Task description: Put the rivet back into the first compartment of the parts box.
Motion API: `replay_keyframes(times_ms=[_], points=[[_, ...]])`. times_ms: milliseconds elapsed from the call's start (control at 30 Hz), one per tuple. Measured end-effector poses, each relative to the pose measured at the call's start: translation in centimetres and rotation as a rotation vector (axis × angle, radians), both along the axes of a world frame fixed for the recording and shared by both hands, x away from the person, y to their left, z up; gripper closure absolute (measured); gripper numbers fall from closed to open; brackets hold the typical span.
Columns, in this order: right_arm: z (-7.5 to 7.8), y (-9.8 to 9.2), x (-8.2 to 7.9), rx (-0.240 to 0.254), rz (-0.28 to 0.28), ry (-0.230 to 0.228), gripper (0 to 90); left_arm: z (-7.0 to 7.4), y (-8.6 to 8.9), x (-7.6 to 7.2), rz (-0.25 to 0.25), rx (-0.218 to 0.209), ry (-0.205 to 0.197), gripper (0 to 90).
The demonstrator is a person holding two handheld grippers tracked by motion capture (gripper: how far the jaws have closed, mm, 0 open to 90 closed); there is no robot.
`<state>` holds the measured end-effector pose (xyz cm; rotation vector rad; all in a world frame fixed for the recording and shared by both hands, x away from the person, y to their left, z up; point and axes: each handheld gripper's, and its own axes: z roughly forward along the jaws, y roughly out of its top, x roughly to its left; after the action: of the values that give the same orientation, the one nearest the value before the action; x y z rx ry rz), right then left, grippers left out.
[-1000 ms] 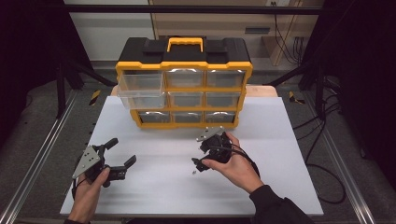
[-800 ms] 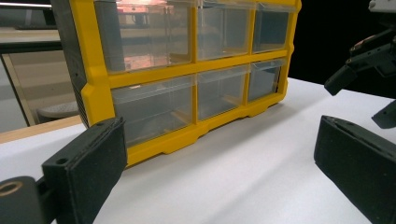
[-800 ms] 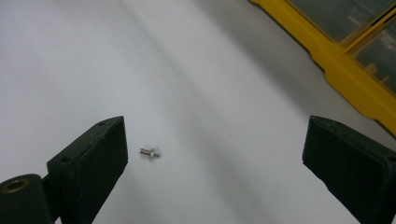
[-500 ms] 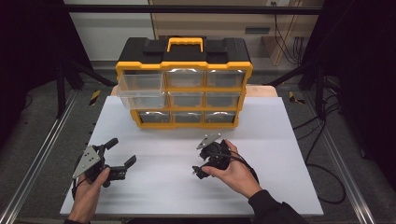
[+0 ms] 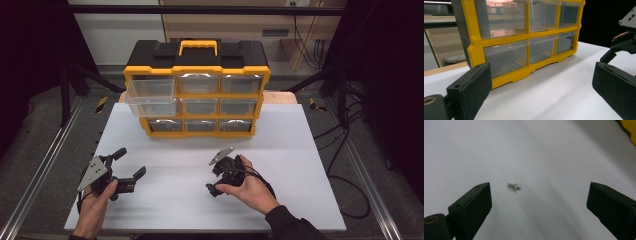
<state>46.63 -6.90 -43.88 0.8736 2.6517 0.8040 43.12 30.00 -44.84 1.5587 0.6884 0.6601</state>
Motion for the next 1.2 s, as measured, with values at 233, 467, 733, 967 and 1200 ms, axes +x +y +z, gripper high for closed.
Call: replay_keyframes(times_ms=[233,467,733,967,1200], points=[[-0.3,0.3,-0.1,-0.005,0.011,0.019,6.4,0.0,0.0,0.0,0.000,0.001,0.001,2.7],[-0.6,0.6,-0.2,-0.024,0.032,0.041,8.9,0.0,0.0,0.0,0.000,0.000,0.000,2.7],[-0.8,1.2,-0.1,-0.026,0.043,0.060,17.4,0.0,0.0,0.0,-0.001,0.001,-0.001,2.7],[-0.8,2.1,0.0,-0.023,0.070,0.075,33.8,0.0,0.0,0.0,-0.001,0.000,-0.001,2.7],[-1.2,2.5,0.4,-0.051,0.092,0.086,46.6,0.0,0.0,0.0,-0.002,0.000,-0.001,2.7]])
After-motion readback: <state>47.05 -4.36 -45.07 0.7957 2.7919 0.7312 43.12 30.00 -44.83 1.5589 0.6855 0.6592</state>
